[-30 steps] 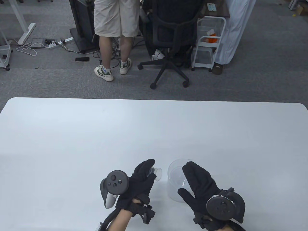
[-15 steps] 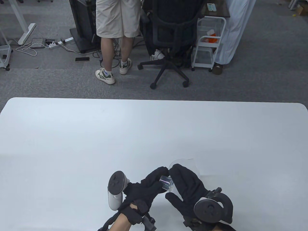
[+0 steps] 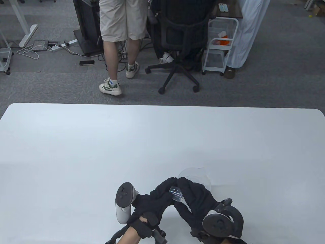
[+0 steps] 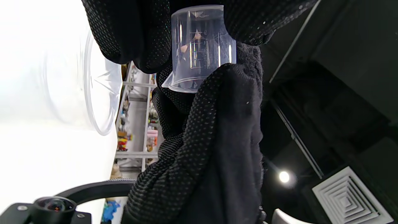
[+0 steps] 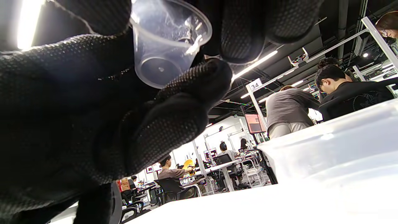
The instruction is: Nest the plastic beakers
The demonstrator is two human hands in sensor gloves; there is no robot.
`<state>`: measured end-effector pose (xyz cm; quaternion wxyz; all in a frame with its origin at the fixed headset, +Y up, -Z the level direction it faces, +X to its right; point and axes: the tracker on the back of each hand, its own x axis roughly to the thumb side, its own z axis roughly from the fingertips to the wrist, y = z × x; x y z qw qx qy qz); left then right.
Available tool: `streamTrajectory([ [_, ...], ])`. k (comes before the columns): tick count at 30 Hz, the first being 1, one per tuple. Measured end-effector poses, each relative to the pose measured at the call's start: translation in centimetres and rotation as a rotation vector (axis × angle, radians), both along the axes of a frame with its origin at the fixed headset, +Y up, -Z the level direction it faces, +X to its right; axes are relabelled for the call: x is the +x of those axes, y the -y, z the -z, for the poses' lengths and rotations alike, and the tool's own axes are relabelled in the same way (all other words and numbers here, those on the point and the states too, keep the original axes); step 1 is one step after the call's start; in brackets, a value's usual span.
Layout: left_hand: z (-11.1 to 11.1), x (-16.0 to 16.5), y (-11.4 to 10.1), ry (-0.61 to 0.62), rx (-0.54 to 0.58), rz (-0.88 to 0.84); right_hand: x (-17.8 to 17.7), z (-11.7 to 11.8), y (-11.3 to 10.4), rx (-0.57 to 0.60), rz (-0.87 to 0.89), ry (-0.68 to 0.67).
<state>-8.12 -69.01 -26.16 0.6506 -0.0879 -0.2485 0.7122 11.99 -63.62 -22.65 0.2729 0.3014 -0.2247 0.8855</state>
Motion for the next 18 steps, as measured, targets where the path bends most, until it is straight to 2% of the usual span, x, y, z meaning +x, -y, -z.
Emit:
streamTrajectory([
  [12,0.0,-1.6,-0.1,-0.259,0.163,0.224,1.2,1.6,-1.7,-0.056,-0.101,0.066],
  [18,0.0,-2.0,-0.2,-0.358,0.294,0.452,1.9,3.6,-2.0,-0.141,-0.235,0.144],
])
